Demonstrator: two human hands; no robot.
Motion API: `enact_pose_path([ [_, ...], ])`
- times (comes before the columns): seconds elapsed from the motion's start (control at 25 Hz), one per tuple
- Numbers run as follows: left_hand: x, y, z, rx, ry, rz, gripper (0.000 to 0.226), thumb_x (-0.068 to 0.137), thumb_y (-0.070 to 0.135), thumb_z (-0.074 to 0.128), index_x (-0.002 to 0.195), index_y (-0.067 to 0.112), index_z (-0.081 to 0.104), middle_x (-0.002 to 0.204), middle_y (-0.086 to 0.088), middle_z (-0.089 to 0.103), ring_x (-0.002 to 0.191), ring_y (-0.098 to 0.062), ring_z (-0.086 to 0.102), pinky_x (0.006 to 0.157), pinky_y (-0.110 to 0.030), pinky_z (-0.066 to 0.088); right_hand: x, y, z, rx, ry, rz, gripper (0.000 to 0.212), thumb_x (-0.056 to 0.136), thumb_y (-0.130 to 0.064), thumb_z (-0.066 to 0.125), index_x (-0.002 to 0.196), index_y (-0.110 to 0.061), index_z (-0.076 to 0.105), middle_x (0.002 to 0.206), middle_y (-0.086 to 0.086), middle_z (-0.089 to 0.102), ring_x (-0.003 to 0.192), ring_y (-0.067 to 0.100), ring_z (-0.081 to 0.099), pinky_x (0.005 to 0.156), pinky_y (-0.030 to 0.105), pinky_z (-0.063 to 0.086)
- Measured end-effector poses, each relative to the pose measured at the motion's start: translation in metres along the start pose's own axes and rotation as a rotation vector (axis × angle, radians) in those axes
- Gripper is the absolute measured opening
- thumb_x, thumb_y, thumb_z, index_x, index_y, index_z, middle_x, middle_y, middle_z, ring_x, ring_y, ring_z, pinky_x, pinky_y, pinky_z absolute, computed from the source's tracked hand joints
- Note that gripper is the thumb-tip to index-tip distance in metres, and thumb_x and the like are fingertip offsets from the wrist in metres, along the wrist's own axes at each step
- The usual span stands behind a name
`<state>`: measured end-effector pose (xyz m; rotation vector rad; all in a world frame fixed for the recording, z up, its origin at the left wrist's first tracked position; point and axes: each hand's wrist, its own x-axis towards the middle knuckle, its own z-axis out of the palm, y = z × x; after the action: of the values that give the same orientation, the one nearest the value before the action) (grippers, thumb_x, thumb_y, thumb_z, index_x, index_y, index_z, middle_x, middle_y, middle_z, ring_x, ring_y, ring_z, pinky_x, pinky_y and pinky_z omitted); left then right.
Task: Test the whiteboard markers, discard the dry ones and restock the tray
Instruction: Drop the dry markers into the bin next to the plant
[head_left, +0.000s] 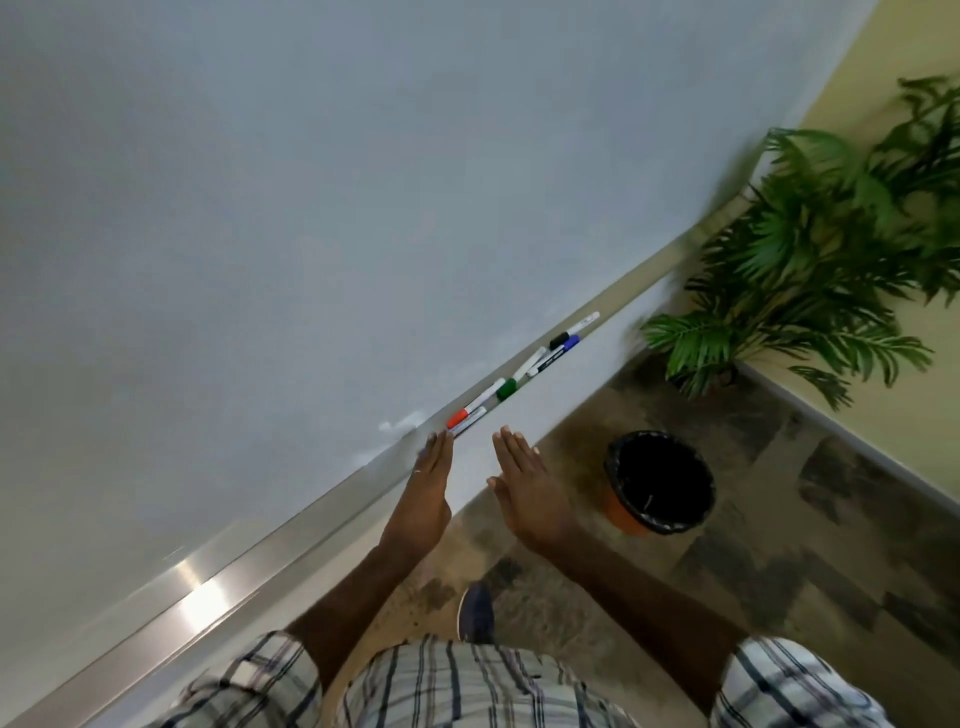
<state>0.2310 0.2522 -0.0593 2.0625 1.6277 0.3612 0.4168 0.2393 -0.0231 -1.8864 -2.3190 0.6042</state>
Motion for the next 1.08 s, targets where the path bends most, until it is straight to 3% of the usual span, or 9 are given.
enact_pose_path([
  [0.08, 0.019, -0.012, 0.004, 0.067, 0.005, -0.002, 0.083, 0.099, 0.002, 0.059, 0.161, 0.019, 0.008, 0.166, 0.007, -0.009, 0.155, -0.017, -0.005, 0.119, -0.027, -0.011, 0.020, 0.002, -0.004, -0.017, -0.027, -0.013, 0.079, 0.096, -0.063, -0.008, 0.161, -0.019, -0.002, 0.169, 0.000, -0.009, 0.156, 0.021, -0.006, 0.128, 0.042, 0.006],
  [0.16, 0.033, -0.019, 0.005, 0.027, 0.004, -0.049, 0.072, 0.101, 0.005, 0.055, 0.161, 0.016, 0.016, 0.168, 0.001, 0.006, 0.157, -0.020, 0.008, 0.124, -0.031, 0.003, 0.037, 0.005, -0.003, -0.053, -0.079, -0.048, 0.065, 0.106, -0.049, 0.014, 0.161, -0.018, -0.002, 0.168, 0.000, -0.011, 0.156, 0.020, -0.008, 0.128, 0.041, 0.004],
  [0.28, 0.037, -0.026, 0.007, 0.045, -0.041, -0.088, 0.058, 0.109, 0.024, 0.040, 0.161, 0.015, 0.017, 0.169, -0.001, 0.010, 0.157, -0.020, 0.010, 0.128, -0.036, 0.011, 0.057, 0.008, 0.002, -0.110, -0.107, -0.157, 0.065, 0.105, -0.047, 0.012, 0.161, -0.015, 0.001, 0.164, 0.000, -0.013, 0.155, 0.021, -0.008, 0.128, 0.044, 0.008],
  [0.4, 0.036, -0.033, 0.015, 0.058, -0.080, -0.060, 0.059, 0.109, 0.029, 0.039, 0.161, 0.013, 0.017, 0.168, -0.005, 0.014, 0.157, -0.023, 0.013, 0.128, -0.041, 0.017, 0.075, 0.013, 0.012, -0.119, -0.154, -0.237, 0.066, 0.104, -0.044, 0.011, 0.161, -0.012, 0.003, 0.168, 0.005, -0.007, 0.156, 0.024, -0.006, 0.128, 0.045, 0.008],
  [0.56, 0.038, -0.027, 0.015, 0.105, 0.034, -0.107, 0.051, 0.102, 0.015, 0.055, 0.151, 0.011, 0.044, 0.154, -0.013, 0.047, 0.142, -0.030, 0.045, 0.116, -0.042, 0.041, 0.095, 0.023, 0.017, -0.173, -0.182, -0.380, 0.063, 0.110, -0.038, 0.027, 0.160, -0.012, -0.002, 0.167, 0.006, -0.011, 0.154, 0.023, -0.012, 0.123, 0.037, -0.004],
  [0.68, 0.044, -0.015, 0.009, 0.109, 0.110, -0.192, 0.048, 0.090, -0.004, 0.065, 0.135, 0.012, 0.061, 0.127, -0.011, 0.066, 0.115, -0.032, 0.062, 0.097, -0.040, 0.051, 0.110, 0.033, 0.015, -0.192, -0.221, -0.464, 0.064, 0.110, -0.037, 0.030, 0.160, -0.012, -0.001, 0.167, 0.007, -0.007, 0.155, 0.024, -0.007, 0.127, 0.040, 0.003],
  [0.76, 0.044, -0.006, 0.004, 0.107, 0.166, -0.242, 0.044, 0.088, -0.004, 0.069, 0.129, 0.011, 0.066, 0.120, -0.011, 0.070, 0.108, -0.032, 0.065, 0.093, -0.039, 0.053, 0.120, 0.039, 0.010, -0.167, -0.235, -0.531, 0.062, 0.110, -0.035, 0.033, 0.160, -0.011, 0.006, 0.168, 0.008, 0.002, 0.156, 0.025, 0.002, 0.127, 0.041, 0.008],
  [0.92, 0.037, 0.017, -0.002, -0.004, 0.284, -0.233, 0.032, 0.093, 0.001, 0.066, 0.124, 0.009, 0.069, 0.118, -0.011, 0.070, 0.106, -0.030, 0.063, 0.094, -0.037, 0.052, 0.134, 0.044, 0.004, -0.177, -0.082, -0.778, 0.057, 0.101, -0.029, 0.059, 0.150, -0.006, 0.042, 0.154, 0.013, 0.045, 0.143, 0.029, 0.044, 0.118, 0.042, 0.027],
  [1.08, 0.023, 0.038, -0.006, -0.048, 0.420, -0.252, 0.029, 0.092, 0.004, 0.070, 0.121, 0.008, 0.070, 0.116, -0.009, 0.072, 0.105, -0.026, 0.065, 0.093, -0.035, 0.054, 0.140, 0.043, -0.002, -0.208, -0.029, -0.900, 0.056, 0.094, -0.025, 0.069, 0.144, -0.006, 0.052, 0.145, 0.013, 0.057, 0.132, 0.029, 0.057, 0.115, 0.046, 0.039],
])
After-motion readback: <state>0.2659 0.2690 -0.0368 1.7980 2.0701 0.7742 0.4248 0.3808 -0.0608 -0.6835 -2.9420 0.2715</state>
